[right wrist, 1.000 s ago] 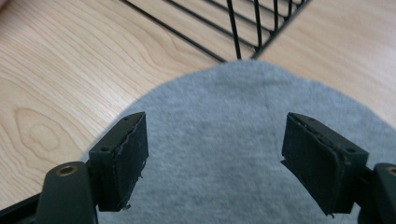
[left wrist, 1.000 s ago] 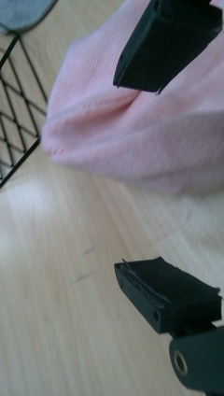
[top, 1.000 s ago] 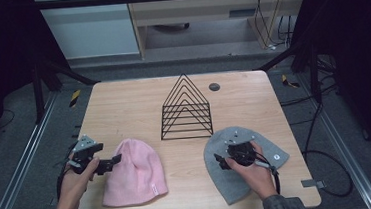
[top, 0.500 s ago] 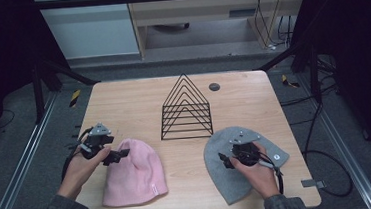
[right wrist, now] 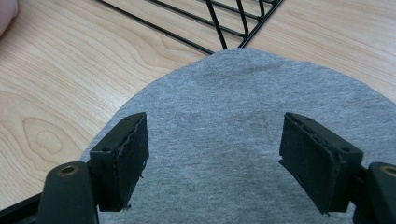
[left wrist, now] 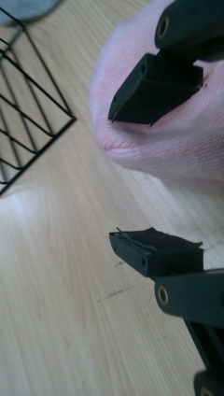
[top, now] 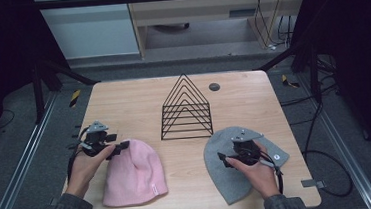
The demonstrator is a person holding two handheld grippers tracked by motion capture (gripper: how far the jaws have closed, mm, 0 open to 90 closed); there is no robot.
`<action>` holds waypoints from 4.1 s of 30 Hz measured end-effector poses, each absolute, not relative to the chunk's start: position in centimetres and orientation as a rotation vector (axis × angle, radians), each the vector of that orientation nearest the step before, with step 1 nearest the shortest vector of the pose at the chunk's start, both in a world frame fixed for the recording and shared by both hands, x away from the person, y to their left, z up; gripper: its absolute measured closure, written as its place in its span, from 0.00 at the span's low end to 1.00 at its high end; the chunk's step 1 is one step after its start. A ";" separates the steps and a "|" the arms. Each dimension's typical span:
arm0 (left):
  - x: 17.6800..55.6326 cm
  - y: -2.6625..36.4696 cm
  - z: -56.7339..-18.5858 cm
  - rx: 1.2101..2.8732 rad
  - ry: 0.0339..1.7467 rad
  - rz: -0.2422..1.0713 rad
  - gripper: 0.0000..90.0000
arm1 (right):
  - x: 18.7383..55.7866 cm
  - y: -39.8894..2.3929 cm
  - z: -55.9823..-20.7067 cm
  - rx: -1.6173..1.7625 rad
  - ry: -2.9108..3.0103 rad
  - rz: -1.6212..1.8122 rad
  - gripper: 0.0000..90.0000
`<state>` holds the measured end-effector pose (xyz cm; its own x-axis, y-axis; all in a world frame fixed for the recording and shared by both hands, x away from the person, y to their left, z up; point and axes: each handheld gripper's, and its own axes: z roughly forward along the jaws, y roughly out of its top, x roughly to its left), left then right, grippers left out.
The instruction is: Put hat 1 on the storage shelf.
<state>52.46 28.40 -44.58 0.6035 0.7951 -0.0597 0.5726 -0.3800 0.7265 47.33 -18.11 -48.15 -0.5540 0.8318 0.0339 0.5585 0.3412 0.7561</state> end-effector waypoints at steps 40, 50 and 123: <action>51.3 26.4 -45.1 2.212 1.024 0.381 0.85 | 47.4 -18.0 -48.4 1.252 2.280 1.013 0.25; 49.3 25.8 -42.5 2.159 0.926 0.447 0.86 | 47.4 -18.3 -48.1 1.250 2.259 1.003 0.25; 49.9 23.2 -21.7 2.007 0.641 0.660 0.88 | 46.8 -7.1 -33.5 0.748 2.292 1.115 0.35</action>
